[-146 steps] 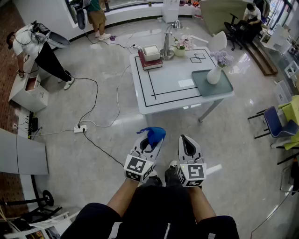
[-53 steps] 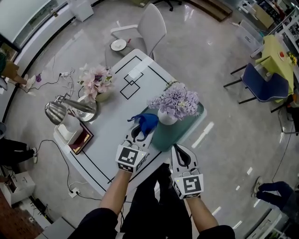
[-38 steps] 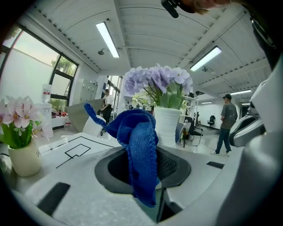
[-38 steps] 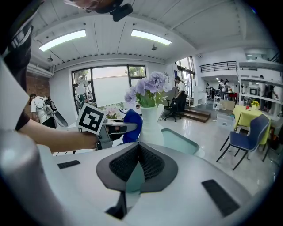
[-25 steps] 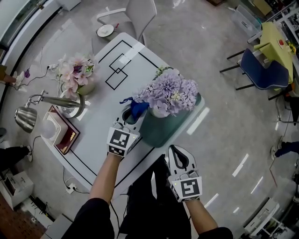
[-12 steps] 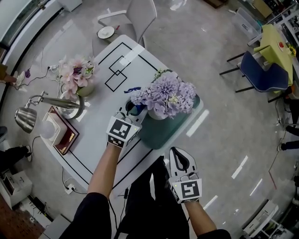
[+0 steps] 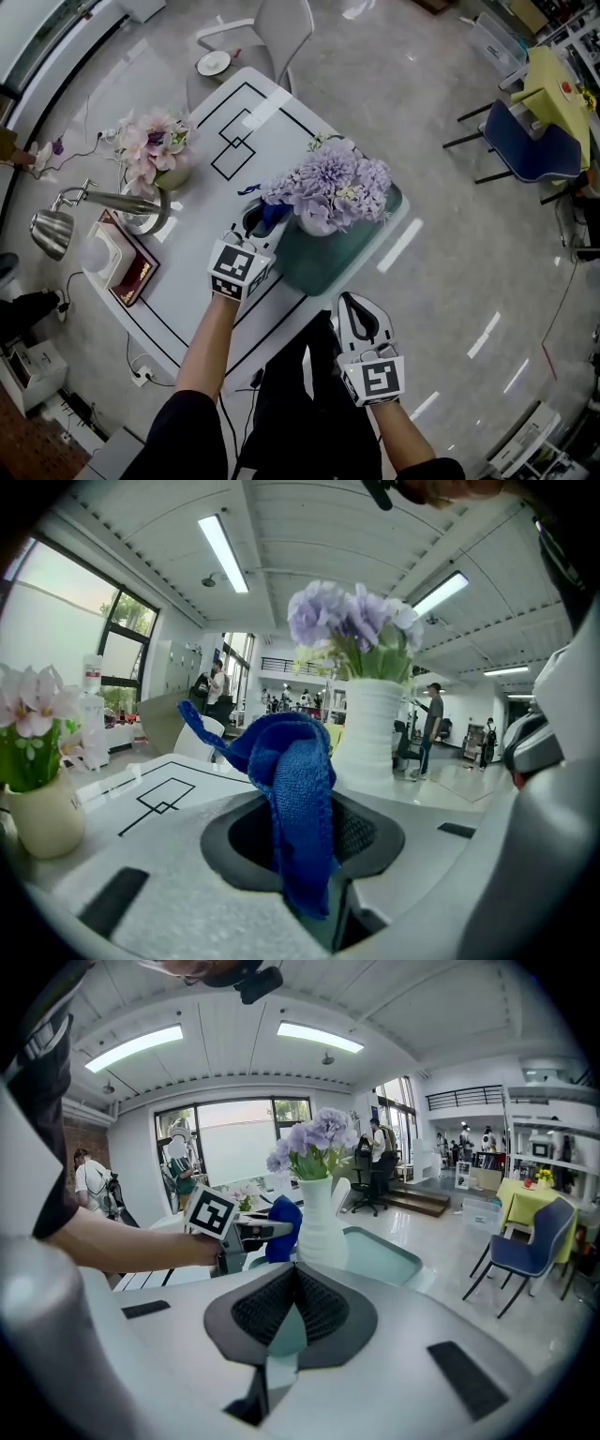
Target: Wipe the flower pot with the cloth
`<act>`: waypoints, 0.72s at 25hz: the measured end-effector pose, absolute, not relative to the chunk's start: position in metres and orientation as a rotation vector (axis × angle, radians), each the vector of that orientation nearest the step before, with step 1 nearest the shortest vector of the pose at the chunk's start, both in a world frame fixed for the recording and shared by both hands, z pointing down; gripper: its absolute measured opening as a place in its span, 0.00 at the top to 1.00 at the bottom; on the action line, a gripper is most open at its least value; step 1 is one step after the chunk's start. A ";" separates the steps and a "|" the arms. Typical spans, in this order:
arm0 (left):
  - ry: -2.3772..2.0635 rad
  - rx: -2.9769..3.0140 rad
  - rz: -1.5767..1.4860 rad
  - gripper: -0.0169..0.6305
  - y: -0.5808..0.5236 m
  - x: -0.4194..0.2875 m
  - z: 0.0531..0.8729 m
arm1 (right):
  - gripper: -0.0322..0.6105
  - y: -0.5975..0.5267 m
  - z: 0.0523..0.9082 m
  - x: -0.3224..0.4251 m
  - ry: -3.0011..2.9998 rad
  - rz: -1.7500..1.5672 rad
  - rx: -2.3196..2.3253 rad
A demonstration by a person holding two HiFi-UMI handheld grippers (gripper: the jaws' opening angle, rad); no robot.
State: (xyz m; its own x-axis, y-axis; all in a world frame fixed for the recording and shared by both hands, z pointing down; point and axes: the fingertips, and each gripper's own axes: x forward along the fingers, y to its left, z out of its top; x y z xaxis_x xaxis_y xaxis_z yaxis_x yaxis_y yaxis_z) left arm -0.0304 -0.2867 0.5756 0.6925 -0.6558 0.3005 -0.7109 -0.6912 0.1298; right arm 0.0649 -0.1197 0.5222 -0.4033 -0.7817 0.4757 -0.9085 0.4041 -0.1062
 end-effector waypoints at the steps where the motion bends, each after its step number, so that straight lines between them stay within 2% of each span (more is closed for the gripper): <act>1: -1.114 2.668 0.317 0.79 -0.280 -0.032 0.567 | 0.94 -0.119 0.523 0.064 -2.320 0.503 1.457; 8: -1.192 2.677 0.195 0.79 -0.242 -0.016 0.524 | 0.94 -0.116 0.522 0.062 -2.349 0.504 1.432; 18: -1.196 2.601 0.287 0.79 -0.234 -0.001 0.573 | 0.94 -0.111 0.522 0.085 -2.335 0.514 1.467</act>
State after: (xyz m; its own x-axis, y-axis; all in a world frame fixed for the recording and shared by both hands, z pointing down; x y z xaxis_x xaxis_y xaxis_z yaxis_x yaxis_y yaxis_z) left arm -0.0006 -0.2345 0.5734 0.6411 -0.7122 0.2859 -0.7644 -0.6258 0.1551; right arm 0.0850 -0.1108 0.5218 -0.4124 -0.7857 0.4611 -0.9067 0.4031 -0.1240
